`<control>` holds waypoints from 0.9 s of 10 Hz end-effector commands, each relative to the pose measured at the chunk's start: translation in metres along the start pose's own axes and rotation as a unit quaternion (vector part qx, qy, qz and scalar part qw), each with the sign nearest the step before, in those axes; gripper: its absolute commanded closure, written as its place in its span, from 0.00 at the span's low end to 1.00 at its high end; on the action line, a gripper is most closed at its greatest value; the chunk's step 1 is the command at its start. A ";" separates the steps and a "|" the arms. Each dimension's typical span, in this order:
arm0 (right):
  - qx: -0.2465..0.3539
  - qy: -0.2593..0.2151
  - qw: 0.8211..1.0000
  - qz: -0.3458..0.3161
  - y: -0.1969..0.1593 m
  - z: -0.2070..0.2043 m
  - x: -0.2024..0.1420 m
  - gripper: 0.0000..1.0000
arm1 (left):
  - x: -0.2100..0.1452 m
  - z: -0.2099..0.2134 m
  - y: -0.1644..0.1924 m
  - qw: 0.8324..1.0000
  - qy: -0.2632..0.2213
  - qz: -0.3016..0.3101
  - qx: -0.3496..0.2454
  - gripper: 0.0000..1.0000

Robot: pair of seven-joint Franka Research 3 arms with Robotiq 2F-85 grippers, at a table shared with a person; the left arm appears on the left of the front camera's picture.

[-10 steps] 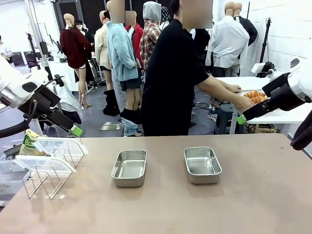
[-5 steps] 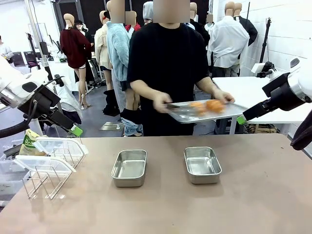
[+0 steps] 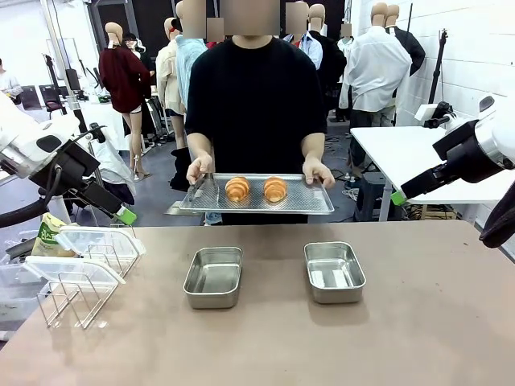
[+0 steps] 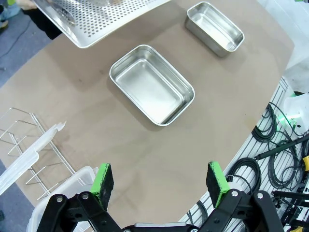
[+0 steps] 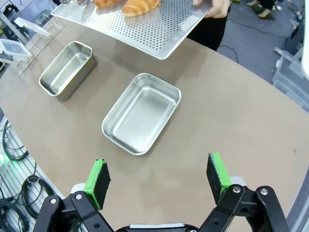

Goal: Place the bread in airtight containers.
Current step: Lift both Airtight Container.

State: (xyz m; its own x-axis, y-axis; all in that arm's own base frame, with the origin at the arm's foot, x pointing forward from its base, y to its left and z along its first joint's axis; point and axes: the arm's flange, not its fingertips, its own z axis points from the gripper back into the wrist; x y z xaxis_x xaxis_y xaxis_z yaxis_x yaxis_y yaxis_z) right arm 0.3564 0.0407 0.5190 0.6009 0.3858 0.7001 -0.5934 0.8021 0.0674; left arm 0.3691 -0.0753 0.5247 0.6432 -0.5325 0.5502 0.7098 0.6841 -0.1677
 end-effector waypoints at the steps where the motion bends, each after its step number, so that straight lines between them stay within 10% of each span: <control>1: 0.007 -0.003 1.000 -0.005 0.001 -0.001 0.000 0.00 | -0.001 0.002 0.001 1.000 -0.003 -0.004 -0.005 0.00; 9: 0.007 -0.003 1.000 -0.005 0.001 -0.001 0.000 0.00 | -0.001 0.002 0.001 1.000 -0.003 -0.004 -0.005 0.00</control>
State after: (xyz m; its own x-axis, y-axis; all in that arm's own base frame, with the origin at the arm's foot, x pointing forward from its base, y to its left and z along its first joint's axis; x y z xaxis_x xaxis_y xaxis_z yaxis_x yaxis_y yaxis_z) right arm 0.3564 0.0407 0.5190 0.6009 0.3857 0.7001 -0.5934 0.8021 0.0674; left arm 0.3691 -0.0753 0.5247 0.6432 -0.5325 0.5502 0.7098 0.6841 -0.1677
